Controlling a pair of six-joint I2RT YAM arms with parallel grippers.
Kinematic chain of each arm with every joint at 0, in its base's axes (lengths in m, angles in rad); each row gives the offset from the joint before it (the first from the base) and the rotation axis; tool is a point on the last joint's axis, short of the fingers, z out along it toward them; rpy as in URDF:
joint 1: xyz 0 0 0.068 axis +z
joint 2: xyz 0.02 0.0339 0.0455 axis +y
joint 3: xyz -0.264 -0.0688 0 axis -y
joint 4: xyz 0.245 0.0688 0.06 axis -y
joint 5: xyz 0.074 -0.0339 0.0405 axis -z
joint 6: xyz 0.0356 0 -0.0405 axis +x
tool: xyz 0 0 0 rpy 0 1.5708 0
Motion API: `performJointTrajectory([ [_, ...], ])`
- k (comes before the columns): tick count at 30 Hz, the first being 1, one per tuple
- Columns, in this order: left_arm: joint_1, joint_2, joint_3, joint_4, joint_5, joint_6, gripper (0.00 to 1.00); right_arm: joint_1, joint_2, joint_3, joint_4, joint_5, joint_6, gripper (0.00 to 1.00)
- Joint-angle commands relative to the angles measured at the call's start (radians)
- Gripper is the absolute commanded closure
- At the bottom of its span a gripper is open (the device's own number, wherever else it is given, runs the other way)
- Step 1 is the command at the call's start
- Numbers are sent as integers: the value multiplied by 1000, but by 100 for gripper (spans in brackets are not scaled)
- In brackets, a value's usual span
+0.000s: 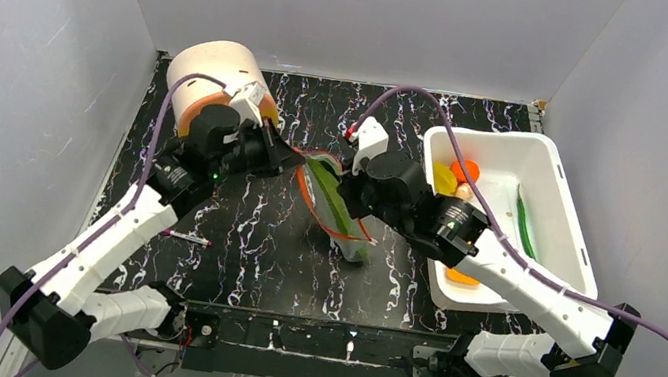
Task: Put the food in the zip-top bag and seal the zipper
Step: Adjust the zipper food storage bag at the center of the board.
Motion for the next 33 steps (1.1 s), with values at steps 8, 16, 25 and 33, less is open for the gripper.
performJointTrajectory([
  [8,14,216,325,-74,-69,139,90,0,5,-175,391,83,404,100],
  [16,14,214,346,-297,-88,191,45,-2,43,-302,579,131,604,100],
  [25,14,107,197,-246,132,199,31,-2,79,-316,602,100,636,100],
  [33,12,189,211,-244,205,314,32,-1,75,-315,594,102,649,100],
])
